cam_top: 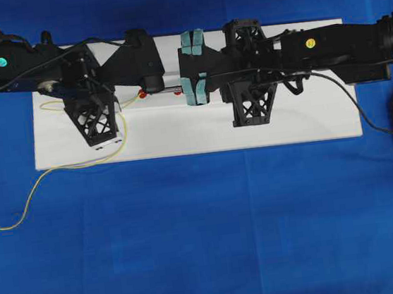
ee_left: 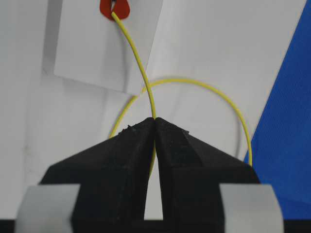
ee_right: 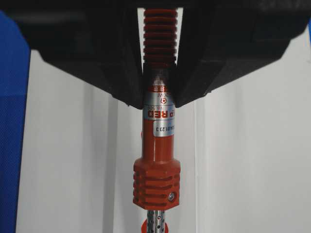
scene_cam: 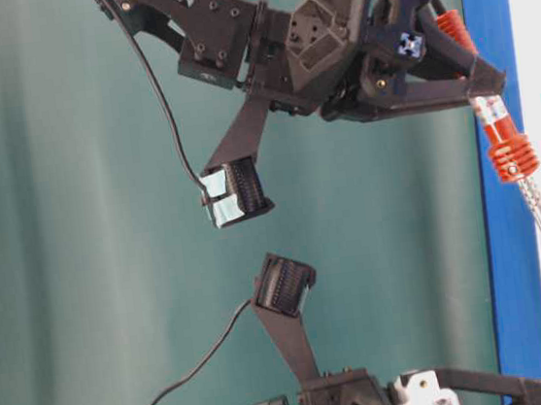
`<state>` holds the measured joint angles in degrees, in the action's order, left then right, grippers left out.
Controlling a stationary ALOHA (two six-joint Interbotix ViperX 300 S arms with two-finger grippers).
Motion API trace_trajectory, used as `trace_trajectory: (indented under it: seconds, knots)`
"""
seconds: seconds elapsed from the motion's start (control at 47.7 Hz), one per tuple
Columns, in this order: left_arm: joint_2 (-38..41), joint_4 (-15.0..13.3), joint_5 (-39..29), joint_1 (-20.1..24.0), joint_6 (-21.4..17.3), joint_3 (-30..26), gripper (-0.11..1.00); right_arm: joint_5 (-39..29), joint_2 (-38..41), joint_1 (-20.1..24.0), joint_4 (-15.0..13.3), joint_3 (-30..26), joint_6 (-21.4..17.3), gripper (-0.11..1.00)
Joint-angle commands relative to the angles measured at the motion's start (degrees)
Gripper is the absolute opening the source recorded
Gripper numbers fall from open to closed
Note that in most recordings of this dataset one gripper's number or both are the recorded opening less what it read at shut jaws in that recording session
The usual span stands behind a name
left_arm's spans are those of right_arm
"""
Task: Touch the tip of the soldering iron to the tip of the solder at the mark.
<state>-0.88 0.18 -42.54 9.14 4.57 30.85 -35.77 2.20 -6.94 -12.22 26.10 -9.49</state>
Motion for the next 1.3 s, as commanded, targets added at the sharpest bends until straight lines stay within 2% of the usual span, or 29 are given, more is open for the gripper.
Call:
trace_trajectory:
  seconds: [0.0, 0.189, 1.279]
  knots:
    - [-0.26, 0.09, -0.44, -0.09, -0.35, -2.11, 0.01, 0.18, -0.79, -0.18, -0.18, -1.49, 0.09, 0.07]
    - [0.35, 0.09, -2.64, -0.09, -1.23, -3.43, 0.01, -0.53, -0.79, -0.18, -0.18, -1.49, 0.00, 0.07]
    - [0.35, 0.00, -2.99, -0.09, -0.79, -3.43, 0.01, -0.97, -0.79, -0.18, -0.18, -1.49, -0.09, 0.07]
